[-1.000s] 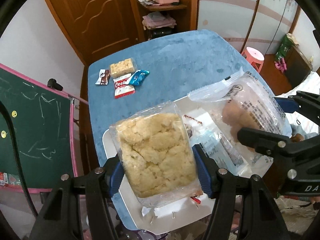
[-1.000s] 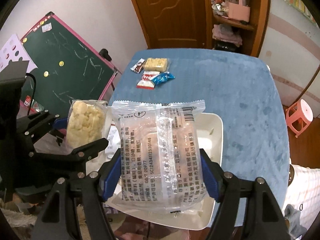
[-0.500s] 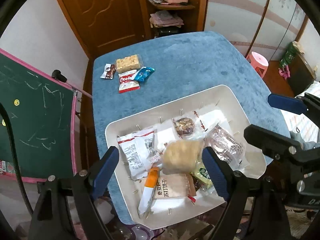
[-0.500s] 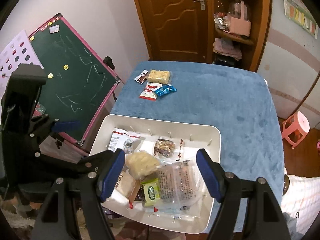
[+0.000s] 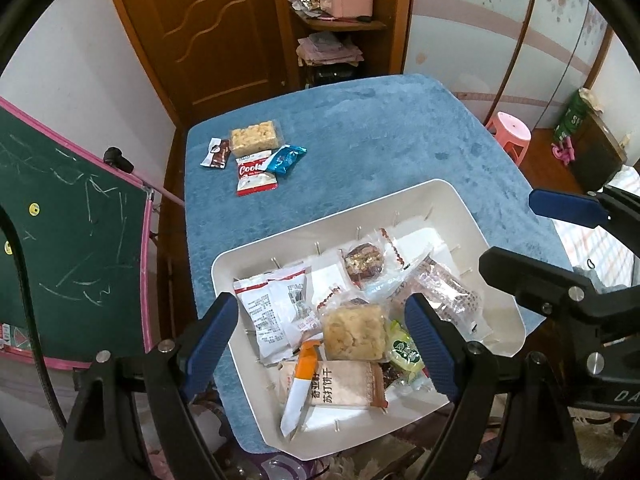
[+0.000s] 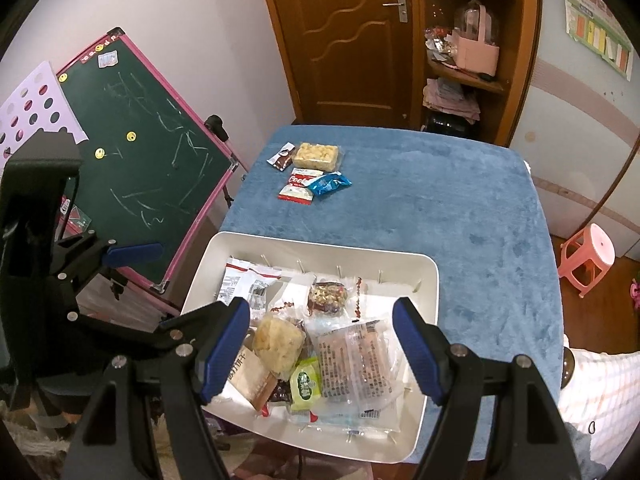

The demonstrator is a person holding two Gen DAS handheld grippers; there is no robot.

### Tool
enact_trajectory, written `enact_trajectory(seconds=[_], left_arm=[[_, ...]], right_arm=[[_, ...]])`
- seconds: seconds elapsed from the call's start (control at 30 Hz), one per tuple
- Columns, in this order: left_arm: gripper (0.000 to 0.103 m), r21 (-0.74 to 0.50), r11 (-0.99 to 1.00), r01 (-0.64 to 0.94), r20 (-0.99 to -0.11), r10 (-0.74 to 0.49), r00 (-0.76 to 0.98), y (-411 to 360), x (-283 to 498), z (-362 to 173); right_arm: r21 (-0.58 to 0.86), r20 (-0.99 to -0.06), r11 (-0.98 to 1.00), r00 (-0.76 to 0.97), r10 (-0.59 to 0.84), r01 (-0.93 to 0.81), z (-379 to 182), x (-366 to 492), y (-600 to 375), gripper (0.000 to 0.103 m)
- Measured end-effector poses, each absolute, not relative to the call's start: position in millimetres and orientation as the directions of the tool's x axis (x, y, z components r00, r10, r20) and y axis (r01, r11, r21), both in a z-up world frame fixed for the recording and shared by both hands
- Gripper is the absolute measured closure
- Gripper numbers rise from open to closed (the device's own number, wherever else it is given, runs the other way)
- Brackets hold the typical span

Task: Organize snacks
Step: 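Move both tools from the tray back over the last snacks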

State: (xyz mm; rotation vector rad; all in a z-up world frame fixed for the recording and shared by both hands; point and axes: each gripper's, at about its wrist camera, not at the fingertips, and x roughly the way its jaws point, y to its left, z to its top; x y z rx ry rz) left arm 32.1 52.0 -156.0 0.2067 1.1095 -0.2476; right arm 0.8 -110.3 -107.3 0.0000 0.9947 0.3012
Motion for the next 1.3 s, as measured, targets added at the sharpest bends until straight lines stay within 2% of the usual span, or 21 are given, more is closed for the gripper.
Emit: enact_trajectory(seconds=[0.53, 0.87, 1.0, 1.13, 1.3], left_arm=[[0.019, 0.031, 0.977, 0.211, -0.891, -0.069, 0.45, 82, 61, -146], [0.019, 0.057, 0.988, 0.142, -0.88, -0.018, 0.475, 108, 123, -144], [0.019, 0.095, 0.982, 0.163, -0.87, 0.002, 0.494, 106, 162, -156], [0.019, 0.127, 0.973, 0.194, -0.867, 0.014, 0.498, 100, 201, -178], [0.019, 0.057, 0.975, 0.214, -0.895, -0.045, 0.443, 99, 259, -222]], right_arm=[[0.181, -0.822, 0.952, 0.493, 0.285, -0.248, -102, 36, -109, 0.028], [0.208, -0.833, 0.948, 0.464, 0.301, -0.242, -105, 97, -108, 0.028], [0.172, -0.848, 0.957, 0.46, 0.265, -0.233, -116, 142, -103, 0.028], [0.21, -0.87, 0.956, 0.408, 0.278, -0.204, -138, 193, -100, 0.029], [0.303, -0.892, 0.945, 0.312, 0.326, -0.12, -182, 266, -97, 0.031]])
